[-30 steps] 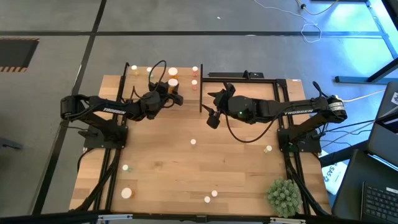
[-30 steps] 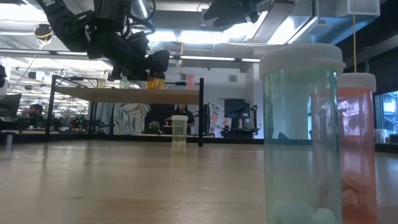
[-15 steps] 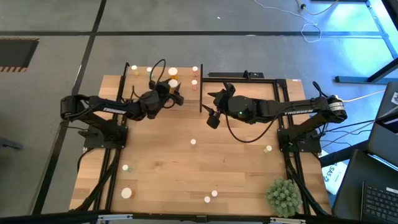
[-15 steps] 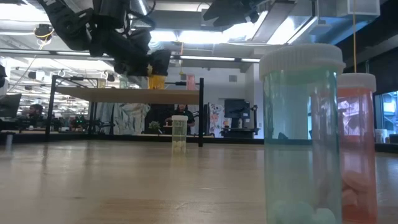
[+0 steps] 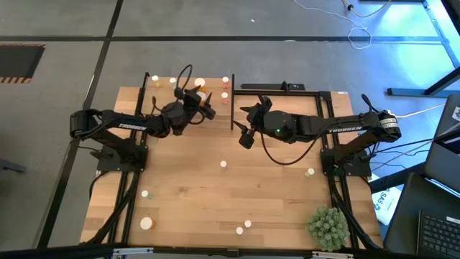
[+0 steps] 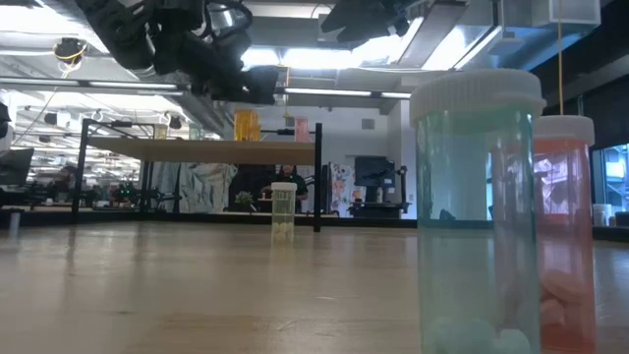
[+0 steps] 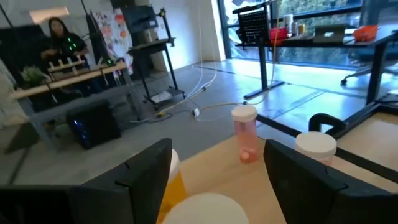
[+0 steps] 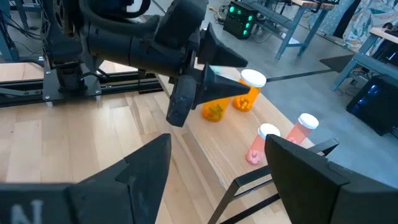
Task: Pick and place medicine bottles onto shelf by color
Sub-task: Put the left small blue pill on the shelf aligned with the blue pill on the shelf
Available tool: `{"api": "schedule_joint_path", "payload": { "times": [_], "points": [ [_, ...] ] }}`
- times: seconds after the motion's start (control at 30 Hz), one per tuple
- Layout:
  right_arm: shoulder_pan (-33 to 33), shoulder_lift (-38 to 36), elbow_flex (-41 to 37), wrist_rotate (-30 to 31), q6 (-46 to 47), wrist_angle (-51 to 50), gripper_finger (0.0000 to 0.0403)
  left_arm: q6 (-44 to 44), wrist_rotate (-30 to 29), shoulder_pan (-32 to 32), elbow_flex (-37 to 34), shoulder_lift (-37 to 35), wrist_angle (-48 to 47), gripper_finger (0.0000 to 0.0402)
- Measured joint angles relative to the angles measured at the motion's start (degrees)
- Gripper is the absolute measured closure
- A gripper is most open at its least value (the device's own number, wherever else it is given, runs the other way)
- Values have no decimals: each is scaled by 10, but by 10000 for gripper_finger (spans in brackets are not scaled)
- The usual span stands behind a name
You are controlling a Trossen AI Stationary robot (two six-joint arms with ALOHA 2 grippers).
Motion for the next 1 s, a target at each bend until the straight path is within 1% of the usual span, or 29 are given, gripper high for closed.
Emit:
{"api": "schedule_joint_path", "payload": {
  "times": [0.1, 0.23, 0.37, 0.47, 0.53, 0.6, 0.77, 0.87, 1.0],
  "points": [
    [0, 0, 0, 0, 0, 0, 142, 49, -17, -10, 16, -2, 0, 151],
    [0, 0, 0, 0, 0, 0, 142, 127, -35, -29, 39, -25, 1, 151],
    [0, 0, -1, 0, 0, 0, 142, 189, -40, -57, 52, -62, -1, 152],
    [0, 0, -1, 0, 0, 0, 142, 218, -41, -87, 56, -98, -5, 154],
    [0, 0, -1, 0, 0, 0, 142, 238, -45, -110, 56, -126, -33, 153],
    [0, 0, -1, 0, 0, 0, 142, 252, -73, -137, 56, -156, -66, 152],
    [0, 0, -1, 0, 0, 0, 142, 253, -173, -203, 56, -229, -143, 155],
    [0, 0, -1, 0, 0, 0, 142, 253, -226, -242, 56, -266, -161, 155],
    [0, 0, -1, 0, 0, 0, 142, 262, -276, -296, 56, -301, -166, 155]
  ]
}}
